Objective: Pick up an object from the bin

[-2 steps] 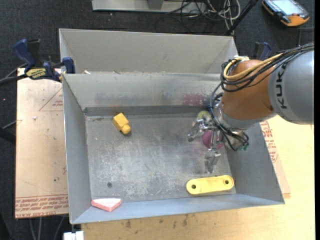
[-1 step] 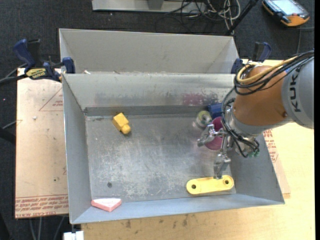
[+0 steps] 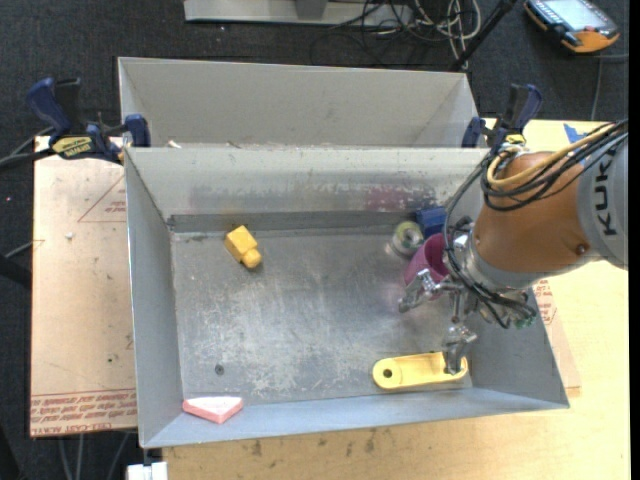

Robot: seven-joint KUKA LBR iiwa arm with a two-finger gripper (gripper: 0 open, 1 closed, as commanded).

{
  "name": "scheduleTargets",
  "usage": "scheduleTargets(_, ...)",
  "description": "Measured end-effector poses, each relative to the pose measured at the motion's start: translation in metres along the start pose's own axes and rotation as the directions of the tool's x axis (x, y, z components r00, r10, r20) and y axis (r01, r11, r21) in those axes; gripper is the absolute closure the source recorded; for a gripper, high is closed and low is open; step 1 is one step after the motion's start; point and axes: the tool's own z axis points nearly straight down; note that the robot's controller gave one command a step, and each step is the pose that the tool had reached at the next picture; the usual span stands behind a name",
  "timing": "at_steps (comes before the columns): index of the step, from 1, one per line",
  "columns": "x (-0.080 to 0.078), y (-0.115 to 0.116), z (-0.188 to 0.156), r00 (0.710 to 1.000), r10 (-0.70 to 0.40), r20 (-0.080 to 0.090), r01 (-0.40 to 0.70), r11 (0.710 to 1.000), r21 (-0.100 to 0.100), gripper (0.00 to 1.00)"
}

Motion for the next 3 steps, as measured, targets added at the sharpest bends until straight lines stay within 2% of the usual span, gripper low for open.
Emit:
scheduleTargets(1, 0.010, 0.016, 0.015, 0.984, -0.180, -0.002, 0.180, 0.984, -0.002, 0.00)
scheduleTargets(2, 0.029, 0.022, 0.029, 0.999, -0.039, 0.015, 0.039, 0.999, 0.006, 1.00)
scheduleTargets(3, 0.029, 0.022, 0.029, 0.999, -0.039, 0.015, 0.039, 0.999, 0.006, 1.00)
